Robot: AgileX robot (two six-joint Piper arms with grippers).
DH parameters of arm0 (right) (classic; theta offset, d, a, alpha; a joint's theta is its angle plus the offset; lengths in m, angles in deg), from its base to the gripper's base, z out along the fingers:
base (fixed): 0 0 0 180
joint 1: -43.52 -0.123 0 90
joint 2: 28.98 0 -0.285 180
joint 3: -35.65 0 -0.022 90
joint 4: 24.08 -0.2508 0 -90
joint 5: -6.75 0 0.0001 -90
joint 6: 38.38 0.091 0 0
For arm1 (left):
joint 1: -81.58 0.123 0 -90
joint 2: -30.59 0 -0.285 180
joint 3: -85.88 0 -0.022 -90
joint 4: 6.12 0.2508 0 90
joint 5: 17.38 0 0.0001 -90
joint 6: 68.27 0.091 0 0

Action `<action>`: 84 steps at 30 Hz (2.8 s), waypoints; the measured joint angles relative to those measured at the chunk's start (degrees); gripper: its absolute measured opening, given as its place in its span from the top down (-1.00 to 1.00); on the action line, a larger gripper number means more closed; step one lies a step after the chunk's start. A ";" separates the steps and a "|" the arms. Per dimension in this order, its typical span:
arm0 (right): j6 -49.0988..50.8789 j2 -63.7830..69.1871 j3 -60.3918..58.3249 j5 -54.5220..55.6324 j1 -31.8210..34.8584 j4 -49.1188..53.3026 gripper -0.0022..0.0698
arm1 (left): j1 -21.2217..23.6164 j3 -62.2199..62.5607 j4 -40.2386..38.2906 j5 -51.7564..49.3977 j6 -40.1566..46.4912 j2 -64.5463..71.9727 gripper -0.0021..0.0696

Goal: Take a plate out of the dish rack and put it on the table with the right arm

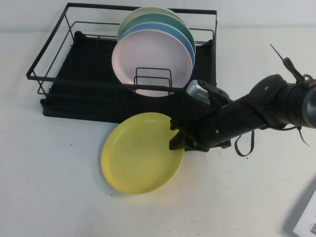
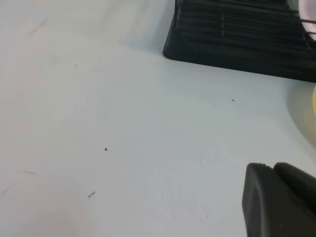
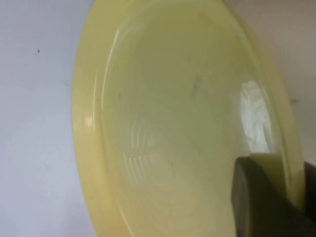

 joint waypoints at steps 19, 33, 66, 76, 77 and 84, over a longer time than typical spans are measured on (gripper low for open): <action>-0.49 0.13 0.00 4.32 0.86 8.37 -0.09 | 0.00 0.00 0.00 0.00 0.00 0.00 0.95; 4.70 -21.23 0.00 -11.16 0.95 24.71 0.93 | 0.00 0.00 0.00 0.00 0.00 0.00 0.95; 15.21 -77.94 -51.87 13.35 5.76 46.49 0.99 | 0.00 0.00 0.00 0.00 0.00 0.00 0.95; 15.31 -97.04 -72.60 36.47 20.20 46.28 0.99 | 0.00 0.00 0.00 0.00 0.00 0.00 0.95; 15.31 -99.02 -72.63 35.71 20.72 46.28 0.99 | 0.00 0.00 0.00 0.00 0.00 0.00 0.95; 15.31 -111.21 -72.94 19.11 21.83 48.76 0.99 | 0.00 0.00 0.00 0.00 0.00 0.00 0.95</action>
